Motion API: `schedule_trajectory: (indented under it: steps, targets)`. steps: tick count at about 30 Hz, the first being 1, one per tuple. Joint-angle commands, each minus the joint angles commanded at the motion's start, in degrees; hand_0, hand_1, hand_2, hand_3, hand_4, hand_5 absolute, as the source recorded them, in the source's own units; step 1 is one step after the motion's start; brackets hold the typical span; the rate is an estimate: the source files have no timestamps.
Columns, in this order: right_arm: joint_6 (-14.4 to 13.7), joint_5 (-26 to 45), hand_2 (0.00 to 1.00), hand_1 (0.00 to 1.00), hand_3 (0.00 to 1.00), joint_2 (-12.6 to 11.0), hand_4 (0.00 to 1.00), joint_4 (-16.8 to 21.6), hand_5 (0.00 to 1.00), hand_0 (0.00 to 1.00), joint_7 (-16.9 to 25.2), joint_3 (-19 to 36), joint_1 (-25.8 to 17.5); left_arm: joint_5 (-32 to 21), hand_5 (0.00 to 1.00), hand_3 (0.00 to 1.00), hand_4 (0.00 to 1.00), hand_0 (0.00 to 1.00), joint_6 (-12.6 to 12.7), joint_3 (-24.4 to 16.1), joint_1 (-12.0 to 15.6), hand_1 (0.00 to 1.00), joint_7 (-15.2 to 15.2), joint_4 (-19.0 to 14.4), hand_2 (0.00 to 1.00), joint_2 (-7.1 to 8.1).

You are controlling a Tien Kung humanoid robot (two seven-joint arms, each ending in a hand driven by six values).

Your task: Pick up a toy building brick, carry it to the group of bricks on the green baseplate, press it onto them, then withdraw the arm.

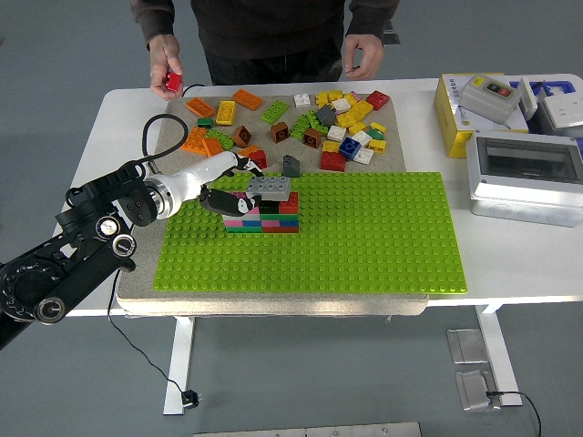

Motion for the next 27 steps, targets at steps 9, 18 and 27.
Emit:
schedule_trajectory:
  steps: [9,18,27]
  targets:
    - [0.00,0.77,0.784,0.788,0.673,-0.04,0.380,0.00,0.758,0.735,0.14,-0.69,0.30,0.85,0.227,0.575,0.578,0.899,-0.83,0.32,-0.71,0.927,3.04,1.73,0.938,-1.79]
    - [0.04,1.22,0.784,0.788,0.674,-0.09,0.380,0.00,0.758,0.735,0.24,-1.22,0.61,3.03,0.245,0.577,0.569,0.901,0.81,0.86,-1.37,0.925,6.18,1.81,0.934,-3.49]
    - [-0.01,1.38,0.784,0.787,0.673,-0.15,0.380,0.00,0.757,0.735,0.21,-1.58,0.77,3.23,0.254,0.580,0.573,0.901,1.33,2.03,-1.98,0.925,6.21,1.86,0.931,-4.21]
